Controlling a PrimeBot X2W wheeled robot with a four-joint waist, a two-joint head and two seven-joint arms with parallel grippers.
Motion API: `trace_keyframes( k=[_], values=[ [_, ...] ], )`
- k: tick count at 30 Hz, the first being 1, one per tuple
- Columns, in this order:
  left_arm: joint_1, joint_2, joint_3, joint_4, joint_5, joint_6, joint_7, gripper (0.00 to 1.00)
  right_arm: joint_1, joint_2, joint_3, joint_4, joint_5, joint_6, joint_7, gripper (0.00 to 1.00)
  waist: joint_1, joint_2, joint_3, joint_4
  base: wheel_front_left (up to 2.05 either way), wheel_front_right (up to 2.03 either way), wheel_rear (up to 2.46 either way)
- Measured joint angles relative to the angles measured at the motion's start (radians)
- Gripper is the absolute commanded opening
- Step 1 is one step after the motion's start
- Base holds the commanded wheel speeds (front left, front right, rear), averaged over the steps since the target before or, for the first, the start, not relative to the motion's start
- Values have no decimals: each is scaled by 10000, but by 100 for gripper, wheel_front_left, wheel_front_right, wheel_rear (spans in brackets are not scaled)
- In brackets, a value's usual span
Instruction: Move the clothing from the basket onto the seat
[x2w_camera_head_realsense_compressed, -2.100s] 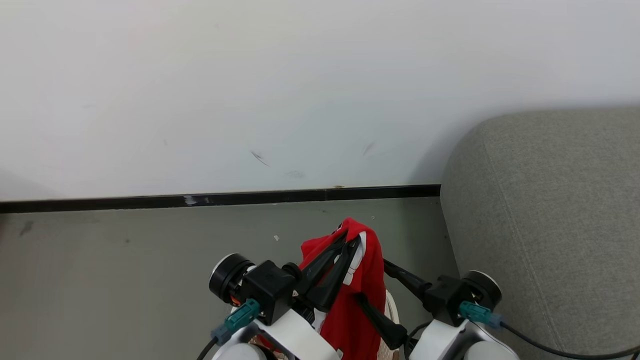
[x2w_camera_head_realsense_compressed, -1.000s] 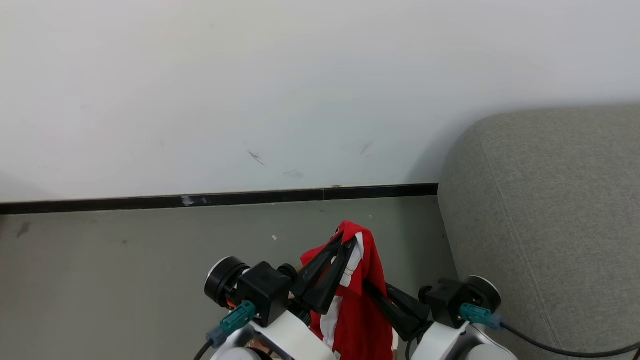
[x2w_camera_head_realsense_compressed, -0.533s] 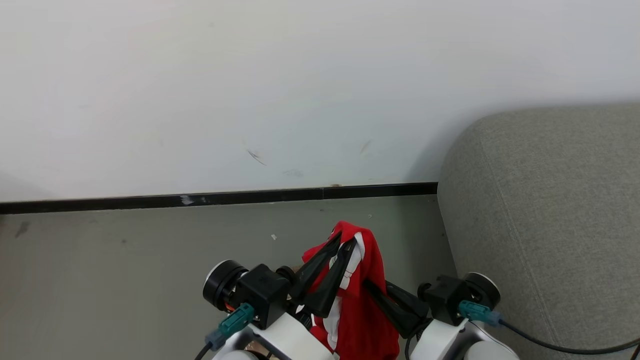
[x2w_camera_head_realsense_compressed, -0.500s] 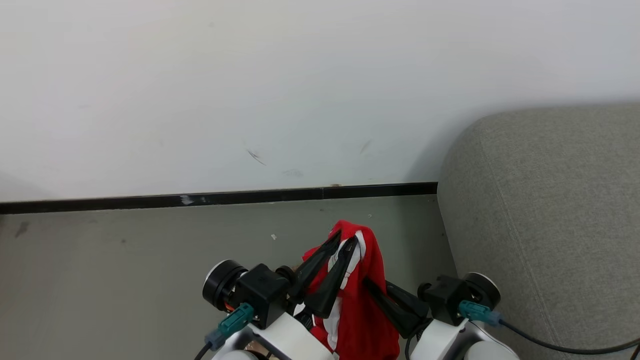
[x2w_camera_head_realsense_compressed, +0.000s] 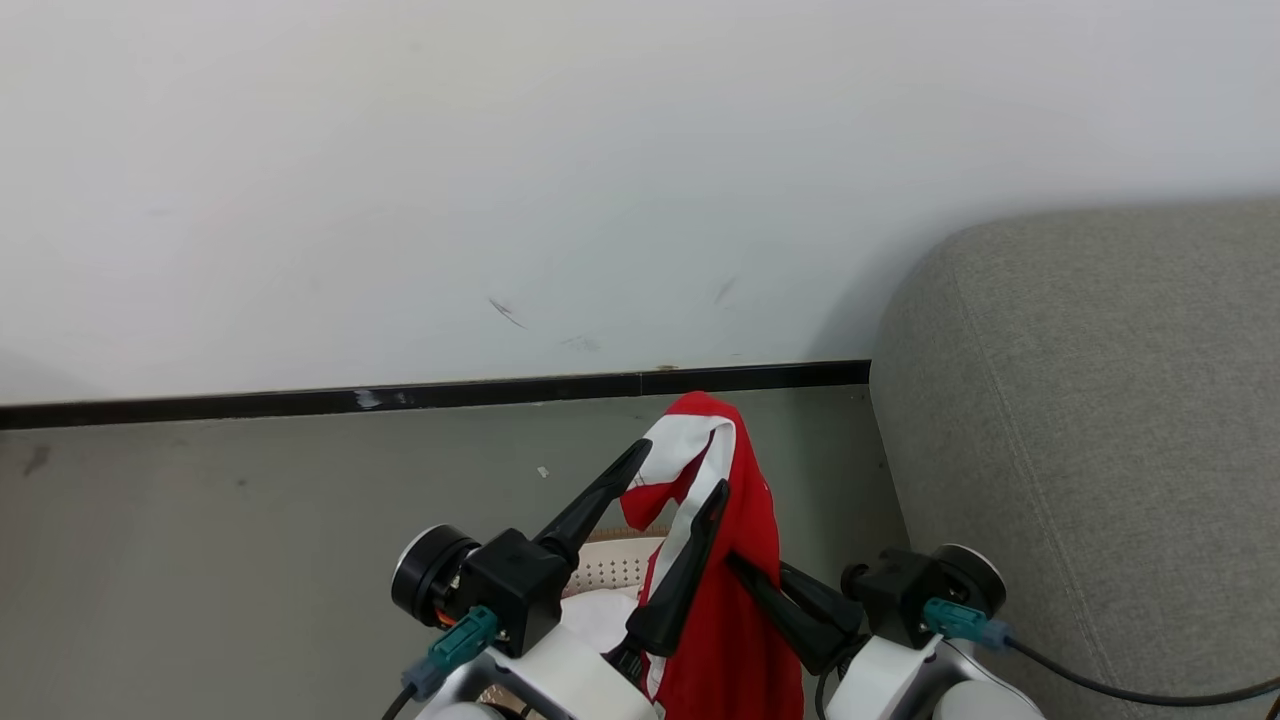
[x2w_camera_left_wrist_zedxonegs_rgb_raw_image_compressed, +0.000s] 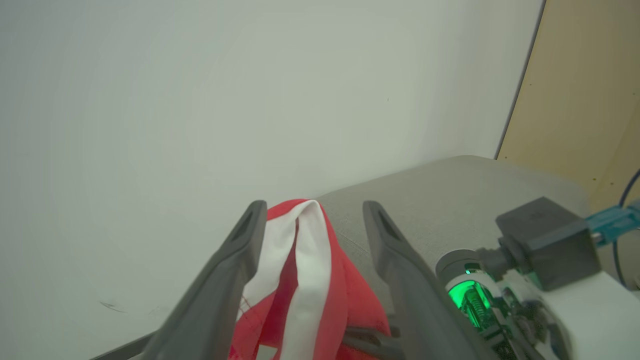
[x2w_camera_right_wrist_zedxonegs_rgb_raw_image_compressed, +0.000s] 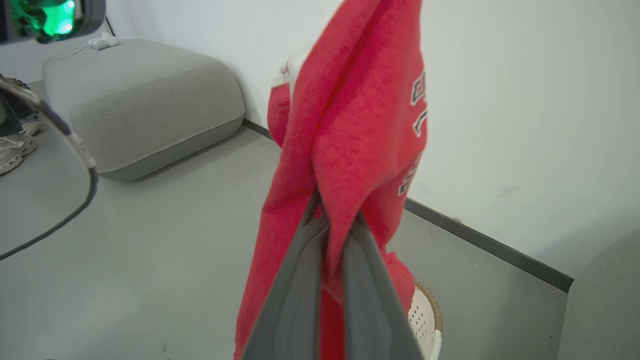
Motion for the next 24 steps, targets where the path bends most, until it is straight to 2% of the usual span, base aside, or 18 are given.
trace_keyframes(
  k=[14,24],
  values=[
    [210,313,75,451,165,15,-31,100,0,-63,-196,-117,0,0,0,0,0,0,56,-208,0,0,0],
    [225,504,75,650,341,-4,-489,100,2,-213,-510,-334,-2,0,2,0,0,0,92,-408,0,0,0]
  ],
)
